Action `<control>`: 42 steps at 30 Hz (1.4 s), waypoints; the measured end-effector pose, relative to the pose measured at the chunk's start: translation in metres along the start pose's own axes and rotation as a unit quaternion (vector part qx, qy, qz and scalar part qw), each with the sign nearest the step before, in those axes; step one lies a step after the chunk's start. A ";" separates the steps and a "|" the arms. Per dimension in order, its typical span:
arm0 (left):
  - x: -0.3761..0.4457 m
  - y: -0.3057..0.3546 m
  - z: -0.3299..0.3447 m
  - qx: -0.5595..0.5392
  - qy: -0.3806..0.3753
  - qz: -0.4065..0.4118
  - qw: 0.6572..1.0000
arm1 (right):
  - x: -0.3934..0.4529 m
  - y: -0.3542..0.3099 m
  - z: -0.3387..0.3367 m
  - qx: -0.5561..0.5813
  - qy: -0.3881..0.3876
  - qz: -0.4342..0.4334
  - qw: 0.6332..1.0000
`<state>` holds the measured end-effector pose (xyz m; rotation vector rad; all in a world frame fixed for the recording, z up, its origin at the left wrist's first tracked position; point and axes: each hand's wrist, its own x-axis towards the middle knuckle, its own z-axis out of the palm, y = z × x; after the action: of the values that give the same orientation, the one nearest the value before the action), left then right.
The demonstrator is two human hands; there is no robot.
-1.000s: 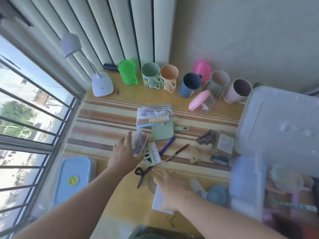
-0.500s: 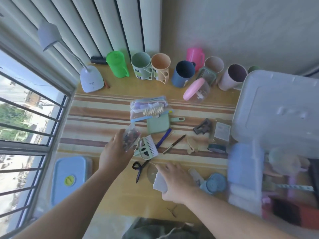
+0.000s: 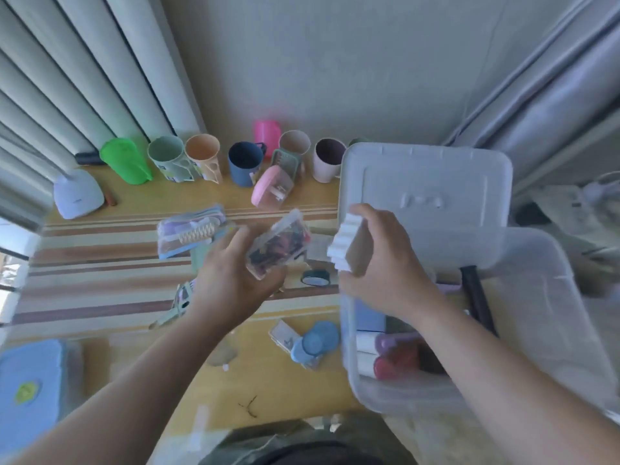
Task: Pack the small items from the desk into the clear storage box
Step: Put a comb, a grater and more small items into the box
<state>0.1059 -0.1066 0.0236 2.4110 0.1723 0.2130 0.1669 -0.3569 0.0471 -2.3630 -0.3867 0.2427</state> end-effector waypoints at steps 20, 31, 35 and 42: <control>-0.030 0.162 0.163 -0.046 -0.170 0.071 0.982 | -0.119 0.258 -0.116 0.021 -0.221 0.220 0.950; 0.005 0.152 0.139 0.012 -0.063 0.036 0.997 | -0.104 0.253 -0.122 -0.317 -0.318 0.069 0.891; 0.012 0.153 0.128 0.012 -0.039 0.032 0.999 | -0.075 0.208 -0.092 -0.234 -0.236 -0.019 0.943; 0.000 0.135 0.120 -0.006 0.012 0.045 0.999 | 0.003 0.154 -0.011 -0.270 -0.142 -0.095 0.947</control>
<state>0.1385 -0.2845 0.0245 2.4066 0.0721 0.2836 0.2047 -0.4705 -0.0510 -2.8038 -0.9145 0.4325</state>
